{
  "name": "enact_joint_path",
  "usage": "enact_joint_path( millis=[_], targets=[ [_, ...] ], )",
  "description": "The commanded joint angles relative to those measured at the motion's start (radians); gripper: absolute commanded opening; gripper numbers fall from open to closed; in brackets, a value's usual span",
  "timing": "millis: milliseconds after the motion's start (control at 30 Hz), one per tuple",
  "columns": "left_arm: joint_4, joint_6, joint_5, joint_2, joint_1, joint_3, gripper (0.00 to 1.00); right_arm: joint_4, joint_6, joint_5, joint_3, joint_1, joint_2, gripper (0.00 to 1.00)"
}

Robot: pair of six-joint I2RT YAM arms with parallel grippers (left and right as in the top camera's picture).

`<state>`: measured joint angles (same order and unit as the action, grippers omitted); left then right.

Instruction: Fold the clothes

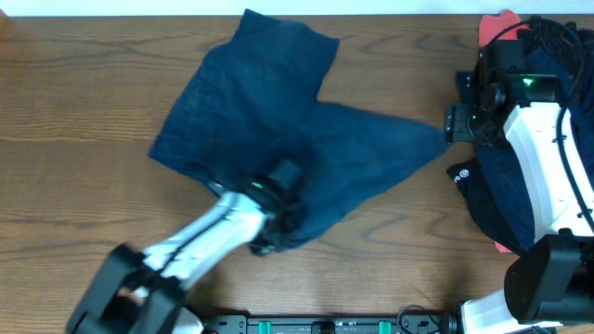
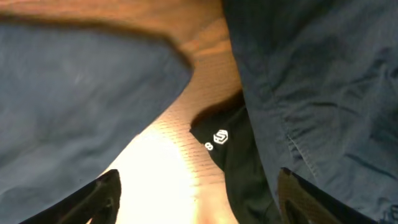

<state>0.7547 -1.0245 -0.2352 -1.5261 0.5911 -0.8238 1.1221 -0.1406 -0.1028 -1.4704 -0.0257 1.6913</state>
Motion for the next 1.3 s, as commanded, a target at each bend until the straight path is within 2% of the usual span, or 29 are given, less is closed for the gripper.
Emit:
enact_joint_path(
  millis=[0,33,67,100,133,167,200,367,500,633,767,933,1000,1167,1267],
  targets=[
    [0.023,0.221,0.075,0.106,-0.177,0.0,0.06,0.021,0.008,0.114,-0.004,-0.01,-0.004,0.76],
    [0.023,0.24,0.074,0.128,-0.229,0.0,0.12,0.031,0.007,0.143,-0.002,-0.01,-0.004,0.76],
    [0.024,0.257,0.065,0.146,-0.277,0.0,0.31,0.043,0.007,0.169,0.002,-0.008,-0.004,0.76],
    [0.03,0.267,0.05,0.161,-0.32,0.0,0.6,0.058,0.007,0.202,0.009,-0.004,-0.004,0.76],
    [0.041,0.27,0.023,0.173,-0.359,0.0,0.75,0.068,0.007,0.233,0.018,0.0,-0.004,0.76],
    [0.056,0.269,-0.005,0.179,-0.385,0.0,0.86,0.075,0.007,0.269,0.034,0.006,-0.004,0.77],
    [0.076,0.269,-0.035,0.181,-0.404,0.0,0.91,0.075,0.007,0.292,0.052,0.012,-0.004,0.78],
    [0.174,0.265,-0.197,0.18,-0.396,0.002,0.94,-0.039,-0.039,0.315,0.209,0.037,-0.004,0.81],
    [0.17,0.195,-0.225,0.18,-0.319,0.003,0.94,-0.288,-0.088,0.346,0.362,0.037,-0.004,0.81],
    [0.1,0.089,-0.224,0.18,-0.217,0.015,0.94,-0.505,-0.142,0.347,0.465,0.038,-0.004,0.81],
    [0.049,-0.06,-0.184,0.18,-0.106,0.051,0.94,-0.627,-0.175,0.346,0.518,0.039,-0.004,0.8],
    [0.022,-0.345,-0.11,0.18,0.007,0.1,0.94,-0.747,-0.234,0.346,0.573,0.039,-0.004,0.79],
    [-0.01,-0.424,-0.09,0.18,0.042,0.107,0.94,-0.786,-0.271,0.346,0.591,0.04,-0.004,0.78],
    [-0.046,-0.519,0.033,0.18,0.102,0.108,0.94,-0.797,-0.369,0.345,0.602,0.04,-0.004,0.76],
    [-0.047,-0.546,0.054,0.18,0.107,0.109,0.94,-0.794,-0.405,0.329,0.602,0.04,-0.004,0.71]
  ],
)
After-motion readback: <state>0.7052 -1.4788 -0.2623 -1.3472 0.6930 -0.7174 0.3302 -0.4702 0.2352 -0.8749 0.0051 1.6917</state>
